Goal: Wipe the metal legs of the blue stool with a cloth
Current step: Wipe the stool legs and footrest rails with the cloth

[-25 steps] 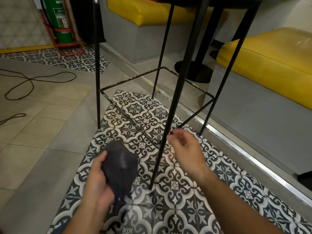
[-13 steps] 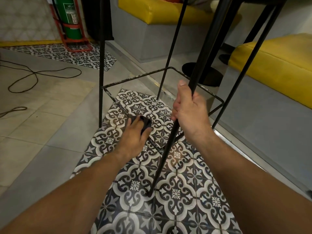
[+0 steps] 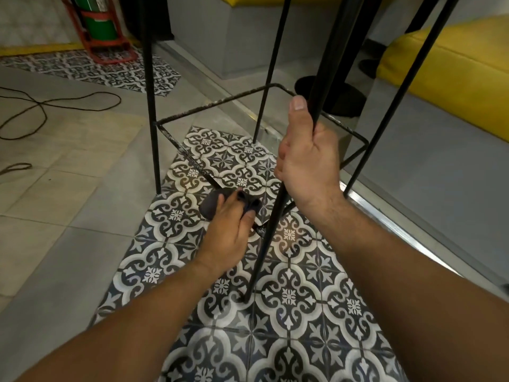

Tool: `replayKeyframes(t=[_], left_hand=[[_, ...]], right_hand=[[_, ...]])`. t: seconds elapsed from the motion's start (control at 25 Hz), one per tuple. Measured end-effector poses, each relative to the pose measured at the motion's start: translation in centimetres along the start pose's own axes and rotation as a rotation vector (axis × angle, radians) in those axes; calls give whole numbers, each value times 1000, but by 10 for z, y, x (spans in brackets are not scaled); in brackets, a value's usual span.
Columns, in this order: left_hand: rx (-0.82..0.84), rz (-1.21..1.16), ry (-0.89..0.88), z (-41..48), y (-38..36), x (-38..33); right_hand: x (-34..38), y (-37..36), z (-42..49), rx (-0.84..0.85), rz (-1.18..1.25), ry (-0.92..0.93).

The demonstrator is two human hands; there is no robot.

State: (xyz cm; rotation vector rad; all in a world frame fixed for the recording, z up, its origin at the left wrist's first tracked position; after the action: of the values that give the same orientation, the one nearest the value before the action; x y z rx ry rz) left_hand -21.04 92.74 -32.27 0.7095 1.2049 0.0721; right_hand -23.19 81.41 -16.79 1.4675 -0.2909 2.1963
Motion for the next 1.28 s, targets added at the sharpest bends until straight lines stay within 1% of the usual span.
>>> replayKeyframes(t=[0.04, 0.12, 0.2, 0.36, 0.52, 0.6, 0.68, 0.8, 0.92, 1.08, 1.16, 1.28], left_hand=[[-31, -59, 45, -6, -3, -8], [-23, -137, 74, -23, -10, -18], [12, -162, 99, -42, -12, -15], [-25, -219, 171, -51, -10, -15], [-80, -217, 196, -43, -15, -25], [-81, -249, 209, -56, -15, -20], [-82, -229, 216, -59, -12, -19], [-164, -239, 234, -54, -15, -25], [-240, -269, 288, -73, -28, -32], [-241, -251, 294, -56, -21, -32], [-262, -269, 302, -69, -26, -35], [-236, -251, 310, -91, -31, -30]], right_hand=[[0, -1, 1, -5, 1, 4], [0, -1, 1, -11, 7, 0], [1, 0, 1, -22, 5, 1], [-1, -2, 0, -24, 11, -12], [-1, -1, -1, -35, 2, -15], [-2, -1, -1, -28, 12, -20], [-3, -1, 0, -28, 13, -15], [-4, -1, 0, -32, 12, -26], [-6, -1, 1, -20, 25, -28], [-5, -2, 1, -3, 26, -12], [-4, -2, 1, 5, 43, -11], [-5, -2, 0, 11, 41, -22]])
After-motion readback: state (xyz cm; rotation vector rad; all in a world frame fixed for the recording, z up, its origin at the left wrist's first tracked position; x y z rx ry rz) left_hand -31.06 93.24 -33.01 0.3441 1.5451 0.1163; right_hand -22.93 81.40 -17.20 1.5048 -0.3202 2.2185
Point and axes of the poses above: each hand's wrist, its own z-axis towards the middle knuckle, its own y-axis out of the back of the hand, x = y × z, the point moved 7 cm from there along z, towards the middle knuckle, and after that the axes turned 8 degrees about y, right-handed, at the moved point
